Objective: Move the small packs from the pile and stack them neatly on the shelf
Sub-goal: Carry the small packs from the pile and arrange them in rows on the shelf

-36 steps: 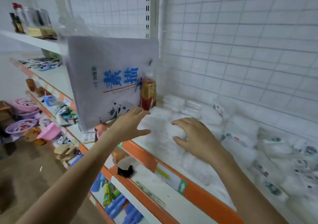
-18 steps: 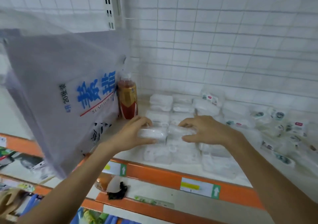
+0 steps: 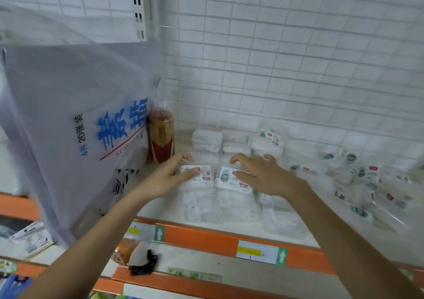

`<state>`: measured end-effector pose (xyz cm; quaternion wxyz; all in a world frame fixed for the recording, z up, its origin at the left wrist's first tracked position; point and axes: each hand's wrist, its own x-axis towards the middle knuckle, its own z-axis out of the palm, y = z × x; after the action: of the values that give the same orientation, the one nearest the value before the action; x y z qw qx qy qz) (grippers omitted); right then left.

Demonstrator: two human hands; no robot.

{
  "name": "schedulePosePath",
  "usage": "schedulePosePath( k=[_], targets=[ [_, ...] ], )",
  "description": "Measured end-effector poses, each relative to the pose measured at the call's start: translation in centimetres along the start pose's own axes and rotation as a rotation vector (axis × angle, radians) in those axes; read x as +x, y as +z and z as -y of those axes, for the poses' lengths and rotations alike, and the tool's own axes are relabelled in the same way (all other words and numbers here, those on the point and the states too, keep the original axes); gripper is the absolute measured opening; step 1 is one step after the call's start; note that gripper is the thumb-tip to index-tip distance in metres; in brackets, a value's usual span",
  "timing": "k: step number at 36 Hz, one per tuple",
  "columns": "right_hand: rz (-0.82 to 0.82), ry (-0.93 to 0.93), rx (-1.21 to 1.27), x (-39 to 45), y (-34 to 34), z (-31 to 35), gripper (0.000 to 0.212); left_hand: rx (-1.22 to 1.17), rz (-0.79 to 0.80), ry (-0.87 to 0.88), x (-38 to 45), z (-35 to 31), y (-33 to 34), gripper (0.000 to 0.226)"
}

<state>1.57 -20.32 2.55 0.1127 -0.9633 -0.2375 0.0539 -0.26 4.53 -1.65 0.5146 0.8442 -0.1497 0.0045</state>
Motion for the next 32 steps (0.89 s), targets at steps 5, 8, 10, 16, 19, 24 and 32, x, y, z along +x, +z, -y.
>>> schedulePosePath(
  k=[5,8,10,16,19,24,32],
  targets=[
    [-0.017,-0.029,-0.192,-0.4,0.8,0.6,0.084,0.119,0.082,-0.030,-0.5,0.8,-0.2,0.065],
    [-0.059,-0.031,-0.159,-0.3,0.9,0.9,0.080,0.201,0.023,-0.011,-0.6,0.7,-0.1,0.065],
    [-0.095,-0.045,-0.168,-0.3,0.8,1.1,0.075,0.242,-0.002,0.014,-0.6,0.6,0.0,0.063],
    [-0.305,-0.083,-0.150,-1.3,-0.1,1.1,0.073,0.464,-0.166,0.141,-0.7,0.2,0.1,0.068],
    [-0.430,-0.078,-0.008,-3.2,-0.9,0.5,0.072,0.424,-0.241,0.201,-0.6,-0.9,0.5,0.066],
    [-0.601,0.013,0.118,-9.2,-1.3,-2.7,0.071,0.346,-0.220,0.358,0.5,-3.8,3.9,0.075],
    [-0.699,0.260,0.055,-21.4,-0.2,-10.4,0.065,0.263,0.027,0.544,2.5,-10.1,15.5,0.076]
  ],
)
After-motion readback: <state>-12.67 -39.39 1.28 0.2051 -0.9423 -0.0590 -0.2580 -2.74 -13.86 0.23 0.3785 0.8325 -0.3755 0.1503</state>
